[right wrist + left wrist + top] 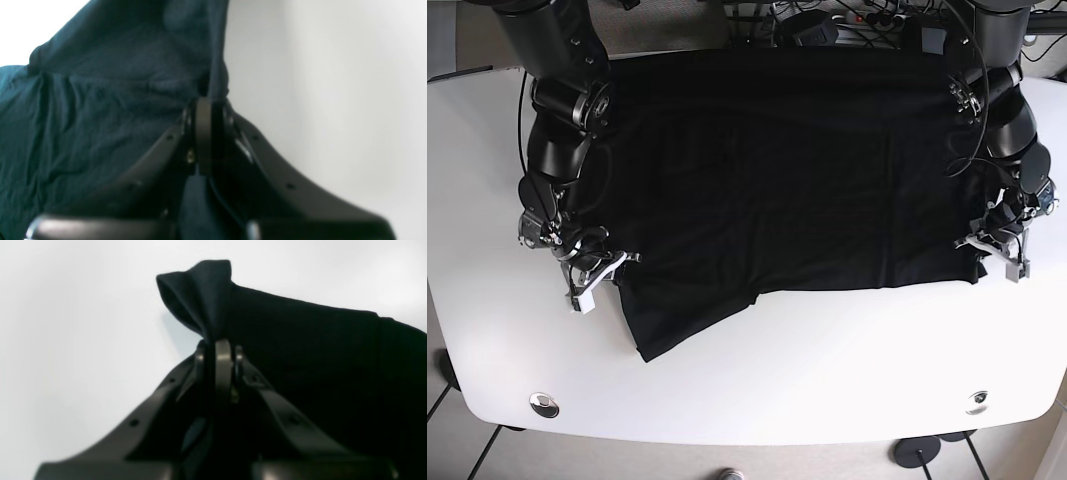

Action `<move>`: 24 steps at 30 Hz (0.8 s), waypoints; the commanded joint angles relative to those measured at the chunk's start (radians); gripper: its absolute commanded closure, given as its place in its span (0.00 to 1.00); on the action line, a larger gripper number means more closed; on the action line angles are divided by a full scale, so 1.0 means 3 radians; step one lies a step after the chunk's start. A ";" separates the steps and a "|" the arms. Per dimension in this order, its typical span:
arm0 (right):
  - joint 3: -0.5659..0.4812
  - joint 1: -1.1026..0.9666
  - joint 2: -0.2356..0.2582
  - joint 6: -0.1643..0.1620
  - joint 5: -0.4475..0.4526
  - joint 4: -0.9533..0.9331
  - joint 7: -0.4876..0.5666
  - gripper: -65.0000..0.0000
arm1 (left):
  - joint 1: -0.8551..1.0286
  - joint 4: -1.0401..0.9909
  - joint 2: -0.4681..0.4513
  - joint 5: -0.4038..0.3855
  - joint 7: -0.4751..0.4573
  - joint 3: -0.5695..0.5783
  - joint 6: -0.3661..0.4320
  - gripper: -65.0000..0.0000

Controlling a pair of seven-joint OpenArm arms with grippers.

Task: Fold the T-shirt properly
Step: 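Fold the grasped edge over toward the first fold with both grippers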

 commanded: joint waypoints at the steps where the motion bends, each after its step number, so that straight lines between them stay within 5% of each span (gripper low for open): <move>1: 0.0012 0.0095 0.0030 0.0020 0.0035 0.0204 0.0027 0.98 | -0.0046 0.0173 -0.0050 0.0041 0.0059 -0.0003 -0.0052 1.00; 6: 0.0007 -0.0049 0.0025 0.0020 0.0198 0.0930 -0.0398 0.98 | 0.0092 0.1098 -0.0009 0.0021 0.0376 -0.0014 -0.0292 1.00; 13: 0.0012 -0.0493 0.0030 0.0020 0.0439 0.2316 -0.1206 0.98 | 0.0558 0.2341 0.0103 -0.0572 0.0979 -0.0198 -0.0359 1.00; 17: 0.0023 -0.0836 0.0025 0.0020 0.0475 0.2935 -0.1436 0.98 | 0.0818 0.2725 0.0098 -0.0946 0.1133 -0.0218 -0.0349 1.00; 24: 0.0391 -0.1588 0.0035 0.0020 0.1012 0.3661 -0.1794 0.98 | 0.1422 0.3139 0.0103 -0.1355 0.1486 -0.0653 -0.0343 1.00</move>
